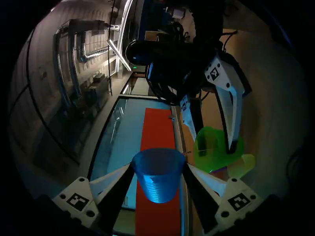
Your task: Pour water
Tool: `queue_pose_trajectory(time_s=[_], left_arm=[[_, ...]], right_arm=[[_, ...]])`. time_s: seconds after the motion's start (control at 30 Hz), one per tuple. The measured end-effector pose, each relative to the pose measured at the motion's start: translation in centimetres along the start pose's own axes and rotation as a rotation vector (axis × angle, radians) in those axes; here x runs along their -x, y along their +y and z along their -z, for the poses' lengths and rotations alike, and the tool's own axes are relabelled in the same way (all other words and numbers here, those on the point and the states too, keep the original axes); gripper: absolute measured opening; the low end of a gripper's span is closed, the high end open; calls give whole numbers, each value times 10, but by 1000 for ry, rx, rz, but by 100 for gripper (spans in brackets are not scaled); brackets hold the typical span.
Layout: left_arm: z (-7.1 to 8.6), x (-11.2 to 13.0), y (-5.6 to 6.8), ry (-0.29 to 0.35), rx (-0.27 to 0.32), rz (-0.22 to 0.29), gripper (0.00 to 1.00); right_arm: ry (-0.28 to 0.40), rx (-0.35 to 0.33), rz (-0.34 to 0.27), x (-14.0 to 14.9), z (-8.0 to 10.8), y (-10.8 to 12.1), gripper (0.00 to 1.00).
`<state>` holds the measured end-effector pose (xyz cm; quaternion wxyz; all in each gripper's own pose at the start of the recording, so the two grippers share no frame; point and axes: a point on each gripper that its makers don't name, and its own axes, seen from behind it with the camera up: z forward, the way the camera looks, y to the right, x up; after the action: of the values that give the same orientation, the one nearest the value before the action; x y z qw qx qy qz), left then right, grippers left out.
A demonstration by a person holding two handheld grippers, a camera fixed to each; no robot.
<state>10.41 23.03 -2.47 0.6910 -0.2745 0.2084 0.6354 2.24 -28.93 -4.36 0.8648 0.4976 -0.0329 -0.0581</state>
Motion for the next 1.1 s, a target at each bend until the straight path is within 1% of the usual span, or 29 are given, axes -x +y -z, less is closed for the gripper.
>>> queue_pose_trajectory(time_s=[0.37, 0.77, 1.1], left_arm=[[1, -3, 0, 1, -5, -36, 86], [-2, -2, -4, 6, -11, -75, 86], [-4, -3, -1, 6, -11, -94, 86]], right_arm=[[1, -1, 2, -1, 1, -2, 90], [3, 1, 0, 1, 3, 0, 90], [4, -1, 1, 0, 3, -1, 90]])
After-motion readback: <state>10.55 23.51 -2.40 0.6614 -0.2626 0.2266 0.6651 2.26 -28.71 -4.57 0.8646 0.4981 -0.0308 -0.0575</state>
